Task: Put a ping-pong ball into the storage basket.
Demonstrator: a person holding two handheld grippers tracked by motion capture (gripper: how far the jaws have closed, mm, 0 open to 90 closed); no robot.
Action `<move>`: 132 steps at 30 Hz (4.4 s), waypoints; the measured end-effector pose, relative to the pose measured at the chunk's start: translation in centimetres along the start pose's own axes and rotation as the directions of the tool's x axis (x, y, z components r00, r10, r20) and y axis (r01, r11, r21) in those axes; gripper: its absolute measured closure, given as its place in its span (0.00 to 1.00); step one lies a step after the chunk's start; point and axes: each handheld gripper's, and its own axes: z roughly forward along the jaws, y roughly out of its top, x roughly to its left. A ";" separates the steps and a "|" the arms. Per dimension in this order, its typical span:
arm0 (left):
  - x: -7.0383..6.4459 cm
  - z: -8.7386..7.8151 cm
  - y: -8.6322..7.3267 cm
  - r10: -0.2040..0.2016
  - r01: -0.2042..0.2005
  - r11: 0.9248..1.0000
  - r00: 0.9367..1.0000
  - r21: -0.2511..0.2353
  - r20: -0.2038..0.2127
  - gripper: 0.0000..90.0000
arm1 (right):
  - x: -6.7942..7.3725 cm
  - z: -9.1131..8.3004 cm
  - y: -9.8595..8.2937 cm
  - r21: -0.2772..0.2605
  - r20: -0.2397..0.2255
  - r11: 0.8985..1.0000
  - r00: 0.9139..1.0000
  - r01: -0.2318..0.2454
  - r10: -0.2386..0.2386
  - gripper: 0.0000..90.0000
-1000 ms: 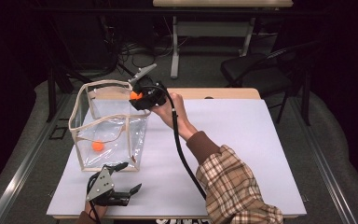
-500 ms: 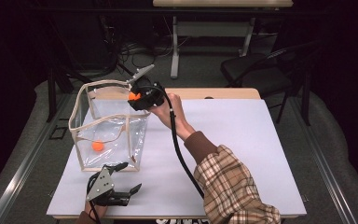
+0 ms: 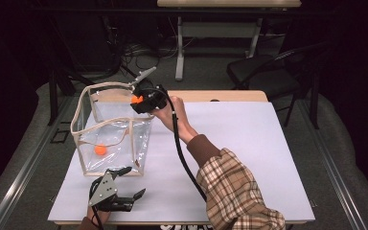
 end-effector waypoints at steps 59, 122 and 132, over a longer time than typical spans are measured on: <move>0.0 -0.1 0.0 0.000 0.000 1.000 1.000 0.001 0.002 0.18 | 0.1 3.9 0.0 0.083 -0.034 0.996 0.999 -0.029 0.032 0.40; 0.0 0.0 0.1 0.004 -0.004 1.000 1.000 0.007 -0.003 0.18 | -1.3 -4.8 -8.9 0.017 -0.003 0.998 0.999 -0.053 0.053 0.08; 0.0 0.0 0.1 0.007 -0.007 1.000 1.000 0.006 -0.001 0.18 | -1.3 -5.6 -10.8 0.022 0.021 0.997 0.997 -0.069 0.069 0.13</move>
